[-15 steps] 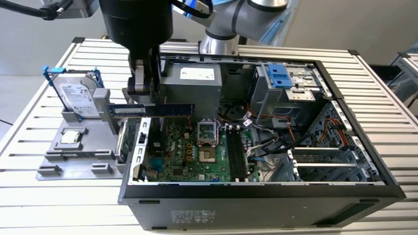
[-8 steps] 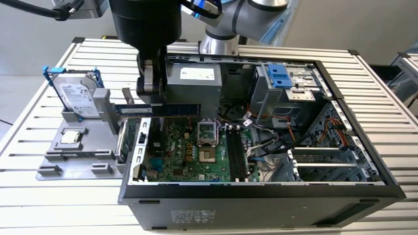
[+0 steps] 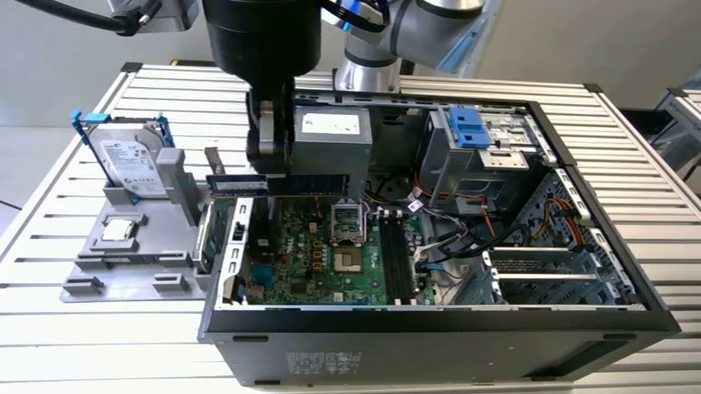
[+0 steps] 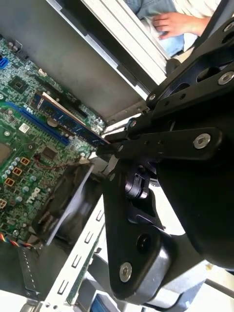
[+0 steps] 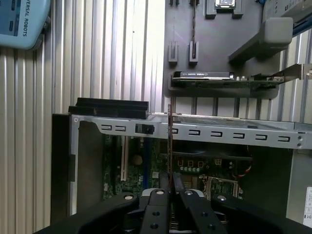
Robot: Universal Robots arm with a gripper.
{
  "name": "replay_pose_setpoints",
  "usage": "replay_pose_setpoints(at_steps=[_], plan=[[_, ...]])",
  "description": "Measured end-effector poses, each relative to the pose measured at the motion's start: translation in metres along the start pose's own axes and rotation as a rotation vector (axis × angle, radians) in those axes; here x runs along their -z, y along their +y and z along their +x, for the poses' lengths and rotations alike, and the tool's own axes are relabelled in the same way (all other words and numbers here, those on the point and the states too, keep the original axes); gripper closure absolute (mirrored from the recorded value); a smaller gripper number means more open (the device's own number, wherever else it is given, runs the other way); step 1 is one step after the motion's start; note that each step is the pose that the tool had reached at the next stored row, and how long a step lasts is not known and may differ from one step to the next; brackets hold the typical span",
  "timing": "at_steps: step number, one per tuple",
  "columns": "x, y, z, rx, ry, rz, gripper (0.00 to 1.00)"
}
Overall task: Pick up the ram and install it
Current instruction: 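Pick up the ram and move it above insertion slot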
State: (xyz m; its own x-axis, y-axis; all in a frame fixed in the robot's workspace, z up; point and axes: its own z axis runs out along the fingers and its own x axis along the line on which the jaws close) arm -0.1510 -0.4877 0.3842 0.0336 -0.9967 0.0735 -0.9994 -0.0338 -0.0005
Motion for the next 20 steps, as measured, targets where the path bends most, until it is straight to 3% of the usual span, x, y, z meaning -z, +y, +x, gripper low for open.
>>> replay_pose_setpoints(at_steps=[20], plan=[[-0.0001, -0.0319, 0.0011, 0.000, -0.0001, -0.0002, 1.00]])
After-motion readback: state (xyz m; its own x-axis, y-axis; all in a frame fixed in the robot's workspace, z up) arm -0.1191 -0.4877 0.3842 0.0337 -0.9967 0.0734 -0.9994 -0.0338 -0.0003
